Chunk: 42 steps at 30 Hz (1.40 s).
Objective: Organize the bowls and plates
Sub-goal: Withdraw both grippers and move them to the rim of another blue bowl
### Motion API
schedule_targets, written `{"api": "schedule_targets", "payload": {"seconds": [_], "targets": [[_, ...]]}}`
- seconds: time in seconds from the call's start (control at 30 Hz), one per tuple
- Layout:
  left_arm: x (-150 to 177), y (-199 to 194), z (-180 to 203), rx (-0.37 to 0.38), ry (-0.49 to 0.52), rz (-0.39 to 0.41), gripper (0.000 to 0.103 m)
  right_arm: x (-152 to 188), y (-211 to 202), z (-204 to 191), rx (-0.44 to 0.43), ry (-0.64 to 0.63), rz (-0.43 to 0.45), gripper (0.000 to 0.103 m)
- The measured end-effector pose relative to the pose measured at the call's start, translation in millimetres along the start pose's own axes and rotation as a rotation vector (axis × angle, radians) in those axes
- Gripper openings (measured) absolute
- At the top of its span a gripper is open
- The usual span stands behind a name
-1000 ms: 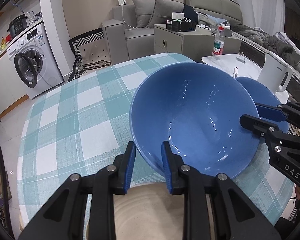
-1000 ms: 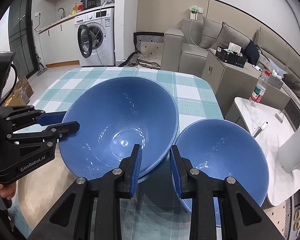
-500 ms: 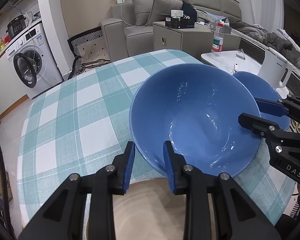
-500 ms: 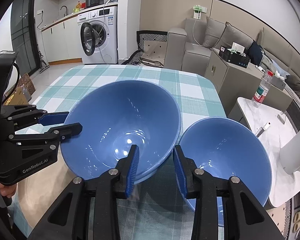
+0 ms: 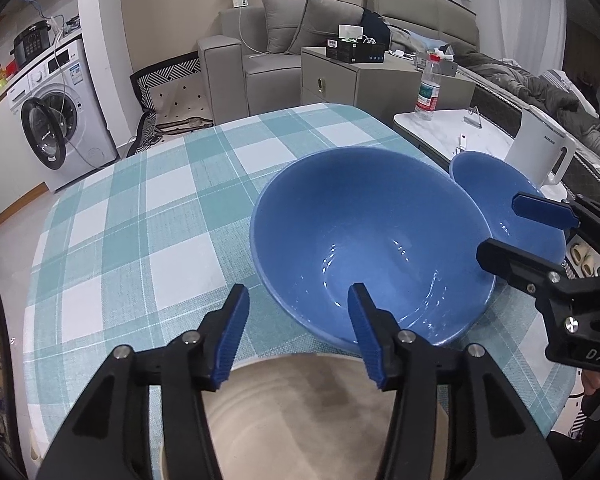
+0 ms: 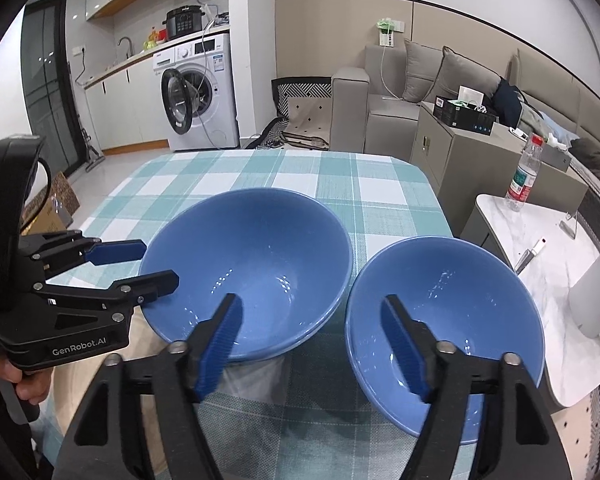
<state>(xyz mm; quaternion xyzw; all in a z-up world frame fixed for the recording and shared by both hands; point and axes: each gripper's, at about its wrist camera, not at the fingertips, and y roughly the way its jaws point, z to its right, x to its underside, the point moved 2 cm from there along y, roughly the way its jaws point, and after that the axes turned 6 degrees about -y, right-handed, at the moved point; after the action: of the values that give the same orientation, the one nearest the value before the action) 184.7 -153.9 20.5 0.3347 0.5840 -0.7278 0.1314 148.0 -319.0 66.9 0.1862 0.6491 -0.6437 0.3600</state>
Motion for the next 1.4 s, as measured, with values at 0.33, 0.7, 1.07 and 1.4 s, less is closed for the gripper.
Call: {"api": "schedule_targets", "payload": {"seconds": [0.33, 0.7, 1.07, 1.4], "targets": [[0, -8, -2, 0.013, -0.027, 0.023, 0.081, 4, -4, -7, -0.015, -0.038, 0.007, 0.1], [-3, -30, -5, 0.039, -0.081, 0.084, 0.103, 7, -28, 7, -0.022, 0.028, 0.068, 0.102], [4, -45, 12, 0.041, -0.086, 0.113, 0.103, 17, -64, 43, 0.001, 0.133, 0.139, 0.102], [2, -49, 36, 0.042, -0.091, 0.132, 0.103, 26, -91, 80, 0.03, 0.205, 0.175, 0.102]]}}
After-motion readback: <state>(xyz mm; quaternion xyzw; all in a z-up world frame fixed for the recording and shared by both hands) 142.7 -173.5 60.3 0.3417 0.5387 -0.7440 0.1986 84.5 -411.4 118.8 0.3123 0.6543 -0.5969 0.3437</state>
